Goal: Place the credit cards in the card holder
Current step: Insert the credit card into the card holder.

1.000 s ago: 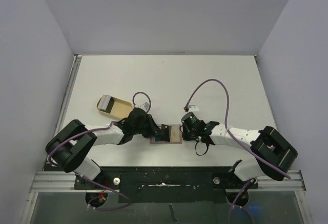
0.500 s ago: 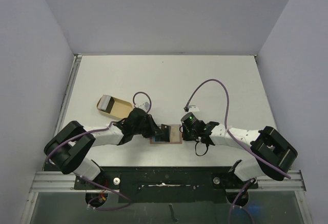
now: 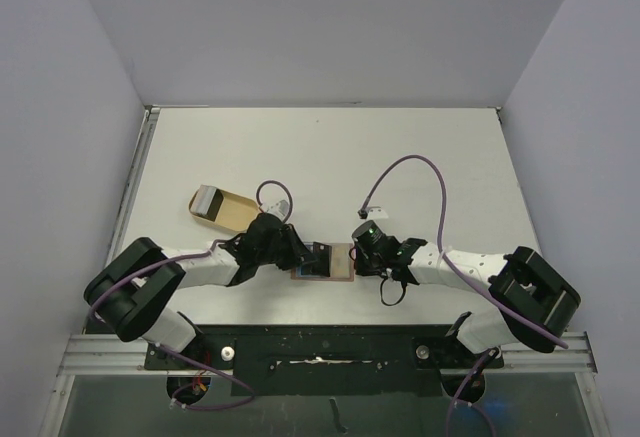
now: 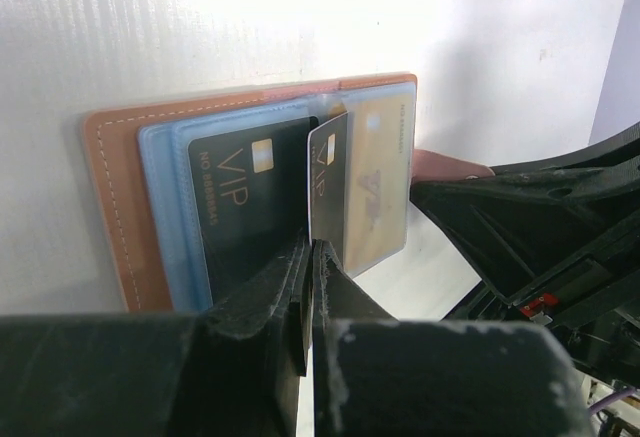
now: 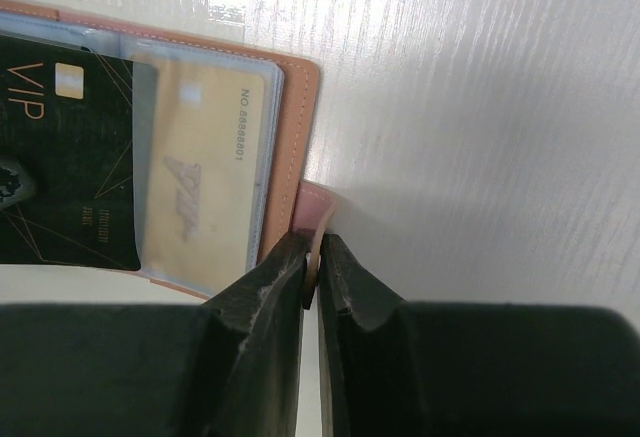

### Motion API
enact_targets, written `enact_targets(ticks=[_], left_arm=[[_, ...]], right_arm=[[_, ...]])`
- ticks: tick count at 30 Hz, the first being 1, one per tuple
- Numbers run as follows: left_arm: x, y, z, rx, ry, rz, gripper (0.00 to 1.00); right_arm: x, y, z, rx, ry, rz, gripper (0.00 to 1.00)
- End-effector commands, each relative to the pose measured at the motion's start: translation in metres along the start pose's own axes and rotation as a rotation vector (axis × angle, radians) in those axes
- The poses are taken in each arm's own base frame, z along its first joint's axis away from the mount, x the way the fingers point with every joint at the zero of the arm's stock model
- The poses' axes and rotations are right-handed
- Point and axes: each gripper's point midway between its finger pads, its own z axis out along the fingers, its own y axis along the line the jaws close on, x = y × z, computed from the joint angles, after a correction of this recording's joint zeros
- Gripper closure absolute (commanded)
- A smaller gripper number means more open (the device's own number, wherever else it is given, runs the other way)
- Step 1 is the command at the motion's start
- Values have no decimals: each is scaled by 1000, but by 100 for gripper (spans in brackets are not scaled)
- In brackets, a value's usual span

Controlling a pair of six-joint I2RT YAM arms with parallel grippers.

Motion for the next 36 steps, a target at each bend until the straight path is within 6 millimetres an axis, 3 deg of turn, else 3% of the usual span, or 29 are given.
enact_targets(ticks=[1,11,16,22,29,36], left_arm=[[8,2,3,21,14,-24,100],[0,5,-4,-31,-6,66,100],[1,-2,-5,-3,4,79,100],[4,-6,-4,26,12,59,100],[5,-8,-3,40,21,54,100],[5,-9,-5,42,21,51,100]], right_arm=[[-2,20,-2,-77,-20,22,91],[-10,23,-12,-61,-29,45,85],[-24,37,-26,-119,-60,66,75],[-39,54,-38,-188,-98,88,73],[-36,56,-28,-187,-84,102,73],[-16,46,-8,-127,-14,92,74]])
